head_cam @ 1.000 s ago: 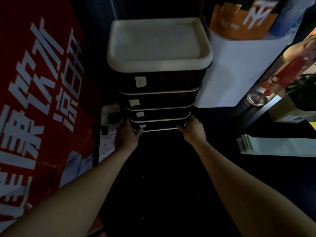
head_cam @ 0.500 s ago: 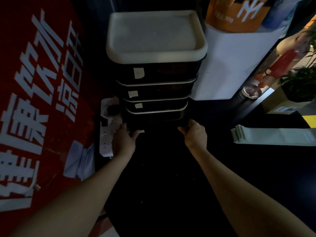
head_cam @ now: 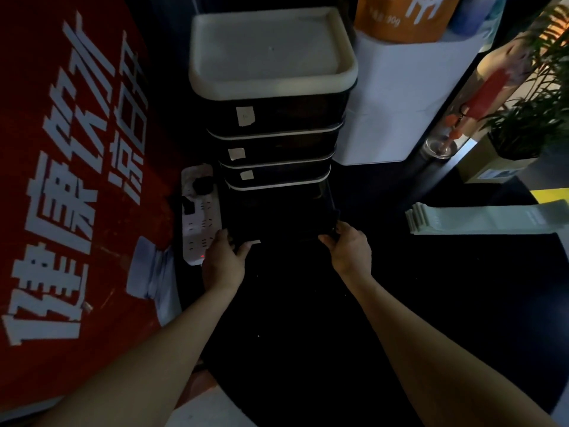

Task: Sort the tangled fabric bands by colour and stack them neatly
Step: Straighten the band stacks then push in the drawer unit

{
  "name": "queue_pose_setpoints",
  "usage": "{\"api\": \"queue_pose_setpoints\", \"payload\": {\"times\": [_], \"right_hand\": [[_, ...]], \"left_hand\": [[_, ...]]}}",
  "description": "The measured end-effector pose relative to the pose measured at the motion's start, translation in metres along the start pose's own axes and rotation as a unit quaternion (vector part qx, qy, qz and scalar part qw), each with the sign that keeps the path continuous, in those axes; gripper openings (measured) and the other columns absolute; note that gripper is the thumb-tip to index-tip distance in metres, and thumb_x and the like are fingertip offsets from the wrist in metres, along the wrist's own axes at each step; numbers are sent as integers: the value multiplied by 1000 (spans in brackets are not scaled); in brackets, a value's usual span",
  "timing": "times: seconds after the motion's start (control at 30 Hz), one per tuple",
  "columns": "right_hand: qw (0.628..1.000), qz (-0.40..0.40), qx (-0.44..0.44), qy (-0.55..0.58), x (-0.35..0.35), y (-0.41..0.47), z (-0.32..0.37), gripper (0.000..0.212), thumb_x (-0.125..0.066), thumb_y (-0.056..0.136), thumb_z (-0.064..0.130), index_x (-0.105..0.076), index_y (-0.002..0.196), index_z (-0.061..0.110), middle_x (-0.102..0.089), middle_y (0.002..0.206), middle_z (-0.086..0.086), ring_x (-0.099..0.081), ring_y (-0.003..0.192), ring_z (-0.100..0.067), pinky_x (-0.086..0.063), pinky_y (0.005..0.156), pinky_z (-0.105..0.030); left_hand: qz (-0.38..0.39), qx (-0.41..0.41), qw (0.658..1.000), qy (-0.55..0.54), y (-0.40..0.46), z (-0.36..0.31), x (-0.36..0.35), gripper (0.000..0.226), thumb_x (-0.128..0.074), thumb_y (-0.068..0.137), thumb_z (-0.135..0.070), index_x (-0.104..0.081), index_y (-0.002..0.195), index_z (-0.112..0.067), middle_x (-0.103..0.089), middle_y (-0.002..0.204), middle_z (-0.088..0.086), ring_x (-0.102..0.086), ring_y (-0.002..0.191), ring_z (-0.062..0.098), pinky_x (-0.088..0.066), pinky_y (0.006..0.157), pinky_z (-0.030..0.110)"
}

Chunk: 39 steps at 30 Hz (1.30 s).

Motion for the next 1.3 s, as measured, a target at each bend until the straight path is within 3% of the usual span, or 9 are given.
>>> {"api": "queue_pose_setpoints", "payload": {"times": [0.2, 0.4, 0.63, 0.9, 1.13, 1.23, 1.3], "right_hand": [[999, 27, 3, -38, 0, -10, -2, 33, -62, 88, 30, -56, 118, 19, -64, 105, -3, -59, 99, -24, -52, 76, -40], [996, 46, -10, -70, 11, -32, -14, 51, -58, 91, 32, -44, 136, 14, -54, 127, -5, -48, 117, -25, -44, 92, -39], [995, -25, -43, -92, 47, -34, -37, 50, -61, 88, 33, -48, 132, 14, -54, 126, -7, -50, 115, -26, -46, 91, -40], [992, -59, -69, -93, 109, 1, -86, 45, -61, 88, 31, -49, 129, 13, -49, 128, -8, -45, 118, -27, -44, 94, -41], [993, -55, -52, -85, 162, 48, -137, 41, -58, 90, 27, -51, 128, 13, -48, 127, -9, -43, 117, -27, -43, 94, -40], [993, -42, -52, -92, 176, 67, -157, 41, -58, 90, 27, -52, 129, 14, -47, 127, -10, -43, 117, -28, -42, 95, -40], [993, -33, -47, -100, 181, 76, -170, 40, -58, 90, 26, -53, 129, 15, -47, 126, -10, -44, 116, -28, -41, 95, -39]], "left_hand": [[38, 28, 999, 5, -12, 9, 0, 40, -60, 89, -29, -52, 121, -7, -60, 120, 11, -57, 110, 28, -46, 89, 38], [157, 3, 988, -3, -33, 0, -11, 40, -56, 93, -27, -48, 128, -11, -52, 129, 7, -51, 118, 24, -43, 98, 40], [166, -92, 981, 50, -45, -65, -45, 33, -56, 91, -34, -52, 121, -21, -50, 124, -3, -54, 110, 15, -46, 89, 32], [201, -115, 971, 53, -51, -136, -100, 34, -55, 92, -33, -51, 123, -19, -48, 124, -2, -54, 109, 14, -47, 90, 32], [224, -93, 969, 52, -54, -196, -161, 36, -52, 94, -33, -48, 126, -16, -47, 126, 1, -54, 110, 17, -46, 92, 34], [246, -44, 968, 31, -53, -213, -189, 43, -51, 94, -36, -46, 129, -12, -47, 129, 5, -53, 113, 20, -45, 97, 37], [237, -6, 971, 28, -54, -219, -206, 51, -50, 93, -42, -43, 133, -10, -48, 132, 6, -52, 117, 21, -43, 93, 30]]}}
Point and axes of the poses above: each hand's wrist, its own y-axis towards the middle knuckle, its own x-axis out of the back of the hand, z = x × y, the point moved 1 cm from there along y, towards the middle knuckle
